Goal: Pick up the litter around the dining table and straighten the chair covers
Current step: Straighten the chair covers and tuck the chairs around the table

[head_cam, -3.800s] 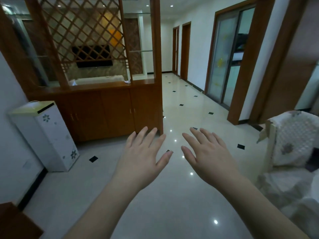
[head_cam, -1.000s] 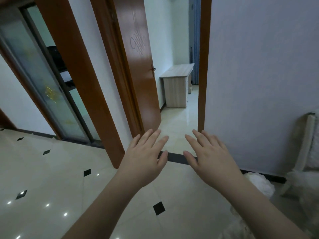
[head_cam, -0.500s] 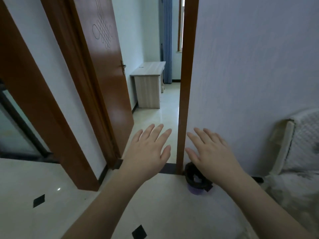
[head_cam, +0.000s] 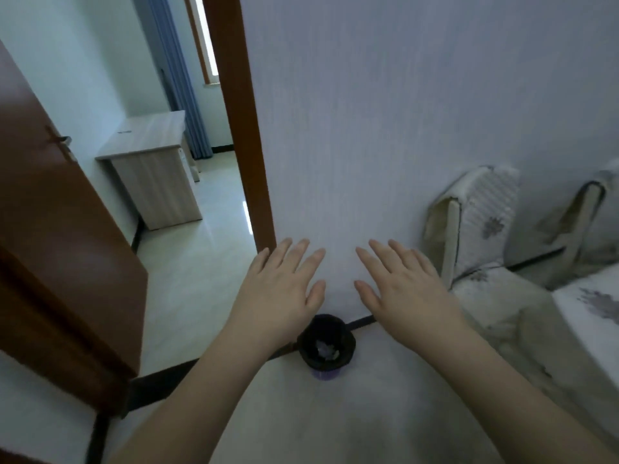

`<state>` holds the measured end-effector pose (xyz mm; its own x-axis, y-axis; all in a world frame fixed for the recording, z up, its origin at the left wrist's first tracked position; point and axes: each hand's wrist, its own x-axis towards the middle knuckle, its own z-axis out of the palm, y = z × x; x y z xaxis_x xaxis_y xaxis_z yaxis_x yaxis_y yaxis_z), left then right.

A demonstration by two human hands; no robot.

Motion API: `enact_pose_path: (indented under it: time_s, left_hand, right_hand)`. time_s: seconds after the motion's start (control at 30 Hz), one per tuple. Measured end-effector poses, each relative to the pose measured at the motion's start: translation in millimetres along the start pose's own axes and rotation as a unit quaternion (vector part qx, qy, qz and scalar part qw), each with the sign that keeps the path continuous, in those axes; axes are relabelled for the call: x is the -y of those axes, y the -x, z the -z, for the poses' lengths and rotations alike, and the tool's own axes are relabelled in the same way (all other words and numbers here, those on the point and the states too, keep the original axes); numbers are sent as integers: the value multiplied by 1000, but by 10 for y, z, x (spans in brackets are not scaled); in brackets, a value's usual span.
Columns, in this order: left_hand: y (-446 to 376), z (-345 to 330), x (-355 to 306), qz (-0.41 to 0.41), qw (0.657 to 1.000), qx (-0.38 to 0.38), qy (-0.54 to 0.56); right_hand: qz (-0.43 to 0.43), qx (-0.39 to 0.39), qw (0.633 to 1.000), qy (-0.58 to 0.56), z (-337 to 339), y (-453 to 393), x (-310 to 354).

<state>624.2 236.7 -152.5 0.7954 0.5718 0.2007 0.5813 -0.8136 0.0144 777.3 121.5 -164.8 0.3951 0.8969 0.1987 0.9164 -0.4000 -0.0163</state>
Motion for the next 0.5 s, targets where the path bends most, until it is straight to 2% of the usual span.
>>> enact_pose_path:
  time_s: [0.13, 0.3, 0.4, 0.5]
  left_hand:
    - [-732, -221, -76, -45, 999, 3, 11]
    - [-1642, -435, -318, -108, 993, 40, 24]
    - [-2157, -509, -480, -136, 991, 1, 17]
    - [-2592, -565, -670, -162, 986, -11, 29]
  right_hand:
    - [-51, -17, 999, 5, -180, -370, -410]
    - [-109, -2, 994, 2, -221, -832, -1013]
    - [-137, -24, 990, 15, -213, -1093, -1424]
    - [-167, -8, 986, 10, -194, -1261, -1733]
